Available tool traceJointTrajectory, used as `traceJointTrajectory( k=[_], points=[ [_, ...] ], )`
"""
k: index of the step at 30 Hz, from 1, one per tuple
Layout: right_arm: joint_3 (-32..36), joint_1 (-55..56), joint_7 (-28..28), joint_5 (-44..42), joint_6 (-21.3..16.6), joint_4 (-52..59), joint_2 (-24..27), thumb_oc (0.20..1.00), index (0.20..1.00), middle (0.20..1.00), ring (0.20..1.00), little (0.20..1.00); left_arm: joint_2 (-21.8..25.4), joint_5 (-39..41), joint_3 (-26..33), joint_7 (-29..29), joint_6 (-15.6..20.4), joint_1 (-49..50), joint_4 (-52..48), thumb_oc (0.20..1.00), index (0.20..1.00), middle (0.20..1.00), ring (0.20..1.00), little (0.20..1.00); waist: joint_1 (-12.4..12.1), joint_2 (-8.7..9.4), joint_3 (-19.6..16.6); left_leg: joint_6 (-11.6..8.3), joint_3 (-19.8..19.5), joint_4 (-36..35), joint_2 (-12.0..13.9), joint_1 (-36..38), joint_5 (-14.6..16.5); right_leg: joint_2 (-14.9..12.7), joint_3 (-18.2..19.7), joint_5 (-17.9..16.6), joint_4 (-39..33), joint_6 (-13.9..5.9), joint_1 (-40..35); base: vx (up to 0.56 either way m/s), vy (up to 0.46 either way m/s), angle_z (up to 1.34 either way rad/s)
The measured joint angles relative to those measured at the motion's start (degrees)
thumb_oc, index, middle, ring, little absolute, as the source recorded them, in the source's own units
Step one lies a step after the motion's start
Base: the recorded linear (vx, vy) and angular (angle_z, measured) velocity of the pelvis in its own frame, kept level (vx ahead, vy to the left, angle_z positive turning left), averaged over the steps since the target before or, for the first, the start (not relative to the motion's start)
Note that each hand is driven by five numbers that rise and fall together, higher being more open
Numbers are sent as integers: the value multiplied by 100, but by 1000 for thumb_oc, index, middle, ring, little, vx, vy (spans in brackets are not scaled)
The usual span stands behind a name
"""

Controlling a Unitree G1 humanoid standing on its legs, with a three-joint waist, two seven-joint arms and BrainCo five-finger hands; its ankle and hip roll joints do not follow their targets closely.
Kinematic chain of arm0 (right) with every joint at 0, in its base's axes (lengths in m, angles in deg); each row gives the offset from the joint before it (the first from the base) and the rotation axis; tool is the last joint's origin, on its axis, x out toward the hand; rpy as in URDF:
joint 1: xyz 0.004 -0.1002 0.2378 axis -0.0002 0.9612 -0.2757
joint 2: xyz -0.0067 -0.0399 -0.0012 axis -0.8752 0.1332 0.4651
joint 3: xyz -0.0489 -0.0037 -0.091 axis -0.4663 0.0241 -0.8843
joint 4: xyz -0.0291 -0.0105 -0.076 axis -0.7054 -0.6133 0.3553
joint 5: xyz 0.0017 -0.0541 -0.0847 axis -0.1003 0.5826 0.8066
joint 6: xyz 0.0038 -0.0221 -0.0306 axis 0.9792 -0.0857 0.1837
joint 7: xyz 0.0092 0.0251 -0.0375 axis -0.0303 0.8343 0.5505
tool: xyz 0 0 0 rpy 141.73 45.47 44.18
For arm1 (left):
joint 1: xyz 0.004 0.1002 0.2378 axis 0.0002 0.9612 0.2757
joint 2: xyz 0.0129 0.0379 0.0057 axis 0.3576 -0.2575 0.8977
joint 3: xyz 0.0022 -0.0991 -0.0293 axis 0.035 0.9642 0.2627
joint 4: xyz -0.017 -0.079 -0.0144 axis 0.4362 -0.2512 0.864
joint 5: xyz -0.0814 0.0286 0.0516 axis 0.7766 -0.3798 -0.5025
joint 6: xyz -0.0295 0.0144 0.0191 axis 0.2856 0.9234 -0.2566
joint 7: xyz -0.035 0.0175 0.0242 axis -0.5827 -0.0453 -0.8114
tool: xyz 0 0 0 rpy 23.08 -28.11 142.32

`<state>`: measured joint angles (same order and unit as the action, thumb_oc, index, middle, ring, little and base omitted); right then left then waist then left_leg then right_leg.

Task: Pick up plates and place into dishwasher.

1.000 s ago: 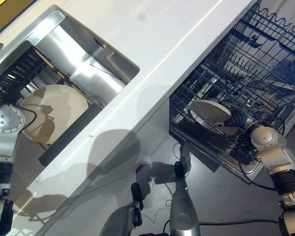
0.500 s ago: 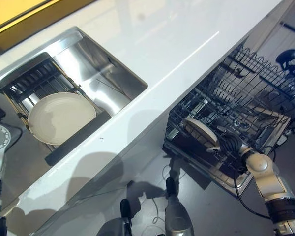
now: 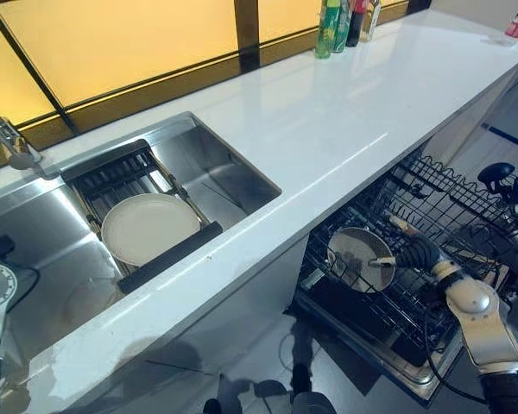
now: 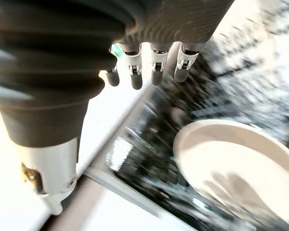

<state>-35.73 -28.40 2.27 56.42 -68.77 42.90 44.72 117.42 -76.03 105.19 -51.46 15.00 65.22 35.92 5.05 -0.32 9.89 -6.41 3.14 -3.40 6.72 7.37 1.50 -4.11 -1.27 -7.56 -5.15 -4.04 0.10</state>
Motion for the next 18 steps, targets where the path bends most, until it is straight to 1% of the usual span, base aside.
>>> traceJointTrajectory(
  k=[2,4,7,9,10,12,15,17,18],
  points=[
    [217,16,72,-100,-134,324,0,1000,1000,1000,1000,1000,-17,124,21,380,-100,144,-1,1000,1000,1000,1000,1000,8,-28,-50,1,0,6,16,-1,0,12,0,2,0,3,-3,0,0,0],
    [290,17,89,-102,-237,442,6,1000,1000,1000,1000,1000,-24,167,21,704,-182,187,0,1000,1000,1000,1000,1000,18,-43,-110,1,-1,7,27,-3,1,24,1,5,0,7,-3,17,11,0],
    [289,18,66,-155,-270,478,47,1000,1000,1000,1000,1000,-17,159,-4,1227,-380,186,0,1000,1000,1000,1000,1000,33,-109,-178,-1,-3,28,29,-4,3,29,1,10,1,13,-8,82,26,0],
    [288,18,63,-173,-269,477,71,1000,1000,1000,1000,1000,6,158,-175,1475,-485,175,12,1000,1000,1000,1000,1000,39,-158,-195,-45,-9,105,18,-17,-8,32,12,11,7,15,-11,121,41,-4],
    [280,13,59,-218,-268,476,93,1000,1000,1000,1000,1000,23,158,-282,1553,-505,168,24,1000,1000,1000,1000,1000,23,-173,-190,-25,-19,188,22,-32,49,29,37,28,7,34,-22,85,61,-10],
    [265,9,57,-244,-268,464,131,1000,1000,1000,1000,1000,25,156,-424,1689,-505,164,97,1000,1000,1000,1000,1000,27,-220,-162,-72,-38,356,27,-9,124,46,95,37,11,52,-89,107,106,-15],
    [185,-20,60,-261,-268,440,330,1000,1000,1000,1000,1000,46,152,-621,1835,-617,116,245,1000,1000,1000,1000,1000,26,-323,-122,-9,-231,432,1,23,296,60,268,19,21,36,-94,134,133,-24],
    [177,-23,66,-277,-264,414,349,1000,1000,1000,1000,1000,58,146,-834,1883,-682,-18,448,1000,1000,1000,1000,1000,44,-354,-105,-6,-180,425,-31,23,298,34,348,11,50,16,-88,85,178,-14],
    [183,-10,70,-317,-264,416,370,1000,1000,1000,1000,1000,81,146,-966,1882,-728,-84,522,1000,1000,1000,1000,1000,112,-364,-99,0,-158,425,-48,24,301,18,372,14,84,9,-56,85,248,-9]
  ],
)
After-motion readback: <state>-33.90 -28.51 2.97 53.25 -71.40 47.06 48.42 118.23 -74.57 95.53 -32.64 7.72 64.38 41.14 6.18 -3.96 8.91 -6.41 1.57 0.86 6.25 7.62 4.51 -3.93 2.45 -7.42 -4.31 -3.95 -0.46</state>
